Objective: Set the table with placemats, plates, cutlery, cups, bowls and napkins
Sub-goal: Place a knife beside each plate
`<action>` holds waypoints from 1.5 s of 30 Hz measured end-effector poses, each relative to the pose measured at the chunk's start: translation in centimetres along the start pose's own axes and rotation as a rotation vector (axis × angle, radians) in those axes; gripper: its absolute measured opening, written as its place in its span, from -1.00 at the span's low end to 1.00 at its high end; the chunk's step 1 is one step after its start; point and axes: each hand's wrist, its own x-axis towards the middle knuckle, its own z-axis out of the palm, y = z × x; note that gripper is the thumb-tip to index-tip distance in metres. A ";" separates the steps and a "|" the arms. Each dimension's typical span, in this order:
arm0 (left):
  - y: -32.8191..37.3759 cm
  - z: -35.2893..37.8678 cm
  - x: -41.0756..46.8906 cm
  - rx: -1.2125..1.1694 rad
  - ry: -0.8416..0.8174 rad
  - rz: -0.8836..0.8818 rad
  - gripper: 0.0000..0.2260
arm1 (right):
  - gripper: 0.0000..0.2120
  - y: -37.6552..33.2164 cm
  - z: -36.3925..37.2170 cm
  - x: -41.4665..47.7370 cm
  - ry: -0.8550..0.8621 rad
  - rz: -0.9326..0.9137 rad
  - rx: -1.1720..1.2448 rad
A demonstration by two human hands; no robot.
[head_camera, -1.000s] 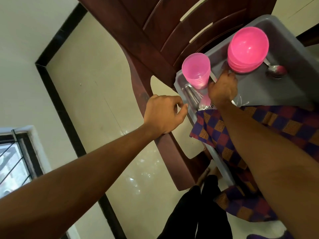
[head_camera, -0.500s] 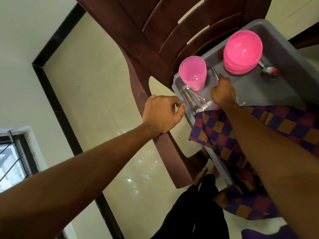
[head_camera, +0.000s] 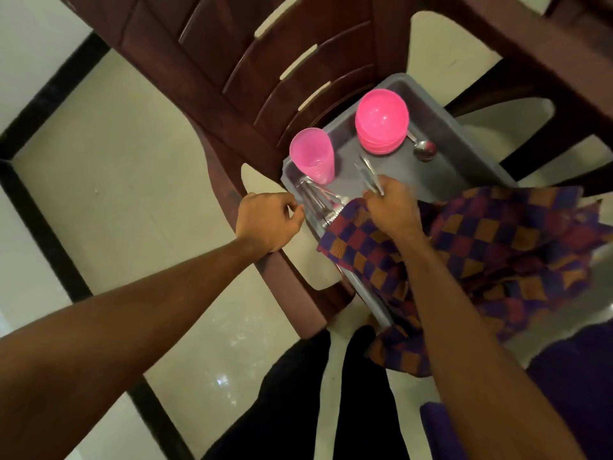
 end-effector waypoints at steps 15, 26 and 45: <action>4.9 -6.2 -5.0 -0.401 -0.032 0.456 -0.46 | -0.75 -5.2 -2.6 -15.3 -0.014 -0.118 -0.356; 15.0 -8.7 -14.1 0.084 -0.682 0.884 -0.81 | -0.86 -1.4 -7.6 -30.8 -0.002 0.114 -0.147; 31.3 -8.5 -29.7 -0.163 -0.956 1.054 -0.86 | -0.78 13.7 -16.5 -52.9 0.495 0.190 0.594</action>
